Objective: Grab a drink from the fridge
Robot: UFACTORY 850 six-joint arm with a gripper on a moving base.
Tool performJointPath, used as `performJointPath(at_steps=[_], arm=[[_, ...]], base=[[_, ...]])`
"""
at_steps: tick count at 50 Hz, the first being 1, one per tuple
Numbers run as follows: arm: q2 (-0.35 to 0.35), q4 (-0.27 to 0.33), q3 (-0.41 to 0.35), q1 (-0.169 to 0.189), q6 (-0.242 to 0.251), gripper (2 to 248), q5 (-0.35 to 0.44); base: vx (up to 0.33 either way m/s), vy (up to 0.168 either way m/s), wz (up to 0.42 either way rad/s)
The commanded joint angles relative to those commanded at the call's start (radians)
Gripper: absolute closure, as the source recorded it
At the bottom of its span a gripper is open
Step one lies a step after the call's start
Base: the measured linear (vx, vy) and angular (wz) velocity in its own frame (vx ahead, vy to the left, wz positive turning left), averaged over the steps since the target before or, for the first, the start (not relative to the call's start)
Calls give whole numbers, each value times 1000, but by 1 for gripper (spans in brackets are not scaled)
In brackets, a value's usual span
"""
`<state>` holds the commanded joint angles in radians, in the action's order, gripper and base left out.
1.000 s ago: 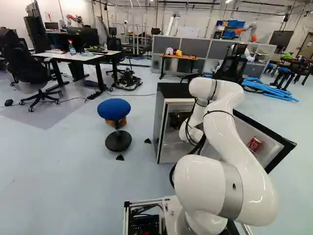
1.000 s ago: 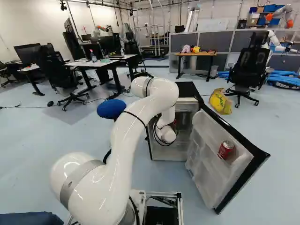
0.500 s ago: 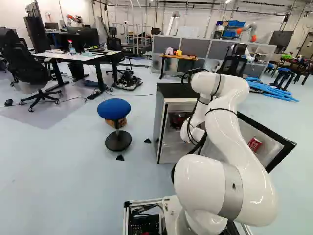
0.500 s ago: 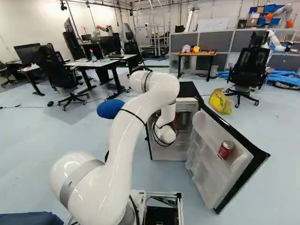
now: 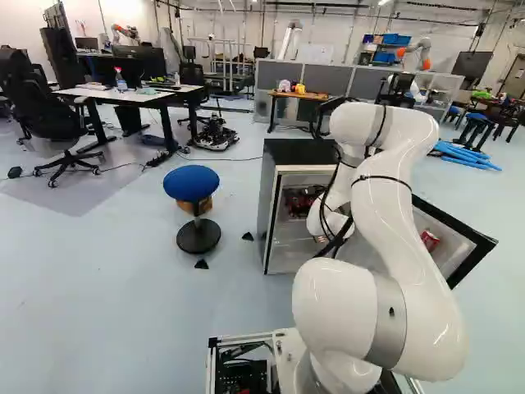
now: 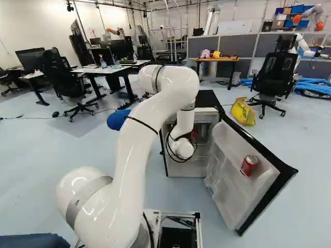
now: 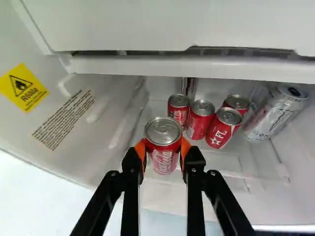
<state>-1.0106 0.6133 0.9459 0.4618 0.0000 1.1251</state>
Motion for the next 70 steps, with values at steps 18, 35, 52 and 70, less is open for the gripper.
performJointPath(at_steps=[18,35,52,70], arm=[[109,-50,-132,26,0,158,0],[216,-127,-254,45,0,158,0],[327,-189,-376,54,0,158,-8],[449,-203,-501,64,0,158,-10]], base=[[0,0,0],[0,0,0],[0,0,0],[0,0,0]])
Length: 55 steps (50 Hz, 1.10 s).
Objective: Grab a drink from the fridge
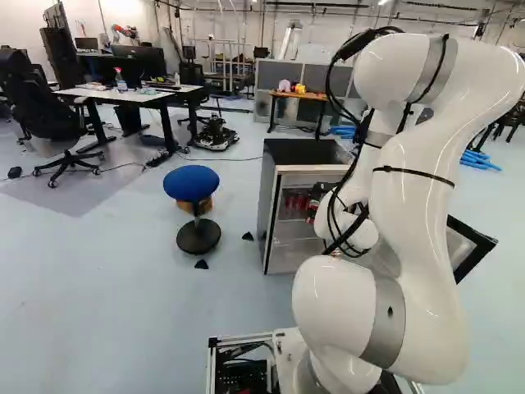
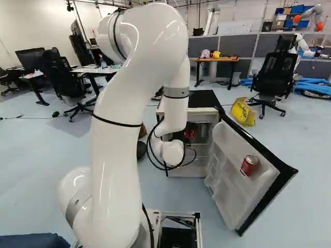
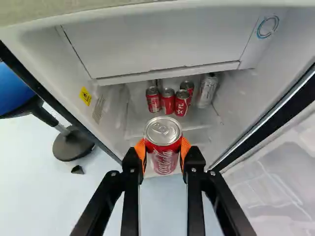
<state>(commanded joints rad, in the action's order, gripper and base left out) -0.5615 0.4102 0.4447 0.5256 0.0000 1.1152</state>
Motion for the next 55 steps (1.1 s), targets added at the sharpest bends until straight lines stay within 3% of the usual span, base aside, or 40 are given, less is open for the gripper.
performJointPath(at_steps=[28,55], arm=[[114,0,-56,1,0,158,-4],[219,-5,-95,1,0,158,-78]], base=[[0,0,0],[0,0,0]])
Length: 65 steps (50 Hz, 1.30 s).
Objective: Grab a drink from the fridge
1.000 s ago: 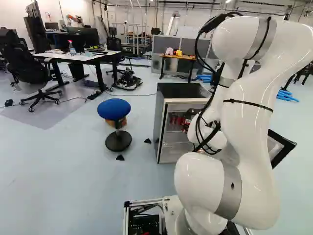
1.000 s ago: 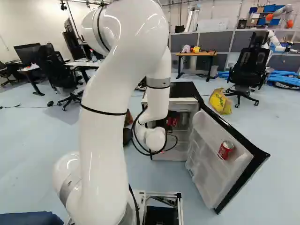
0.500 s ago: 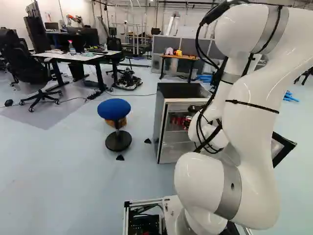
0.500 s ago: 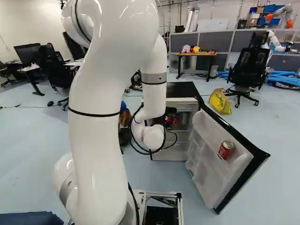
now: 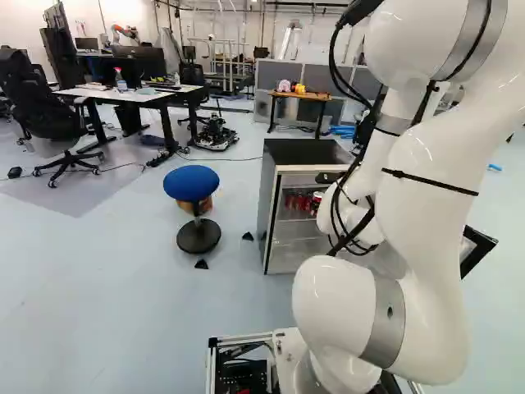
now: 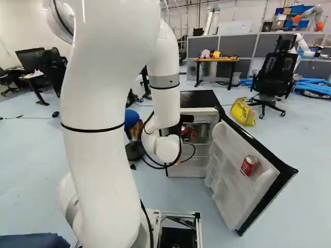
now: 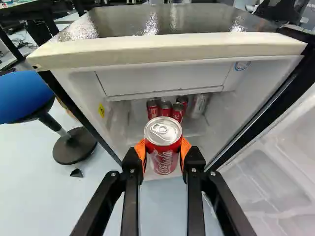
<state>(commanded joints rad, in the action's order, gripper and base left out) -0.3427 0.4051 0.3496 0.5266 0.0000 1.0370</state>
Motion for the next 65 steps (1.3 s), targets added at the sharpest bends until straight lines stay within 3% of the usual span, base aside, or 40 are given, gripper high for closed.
performJointPath(at_steps=[23,65], arm=[[90,-14,-31,0,0,158,-72],[258,-48,-84,-11,0,158,-85]], base=[[0,0,0],[0,0,0]])
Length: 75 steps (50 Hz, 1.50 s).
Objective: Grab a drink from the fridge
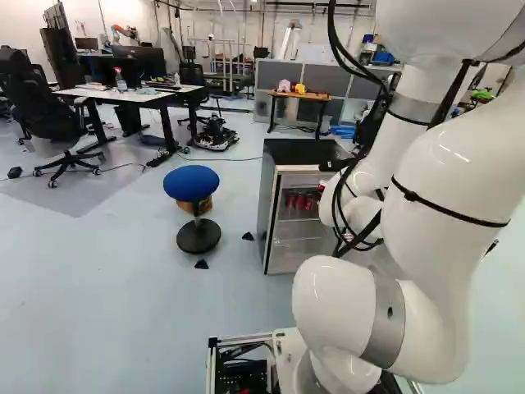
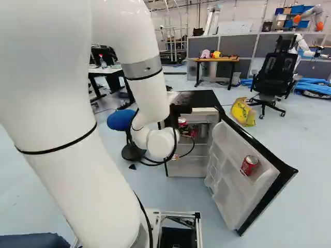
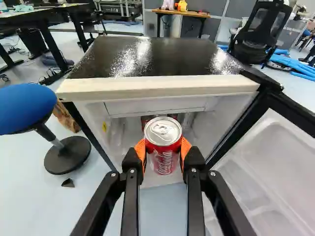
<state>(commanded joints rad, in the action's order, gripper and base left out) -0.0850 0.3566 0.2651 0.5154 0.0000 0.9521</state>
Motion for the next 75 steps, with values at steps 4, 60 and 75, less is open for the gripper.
performJointPath(at_steps=[4,60,75], arm=[[17,-9,-6,-4,0,158,-3],[192,-140,-20,-81,0,158,-61],[186,-175,25,-108,0,158,-79]], base=[[0,0,0],[0,0,0],[0,0,0]])
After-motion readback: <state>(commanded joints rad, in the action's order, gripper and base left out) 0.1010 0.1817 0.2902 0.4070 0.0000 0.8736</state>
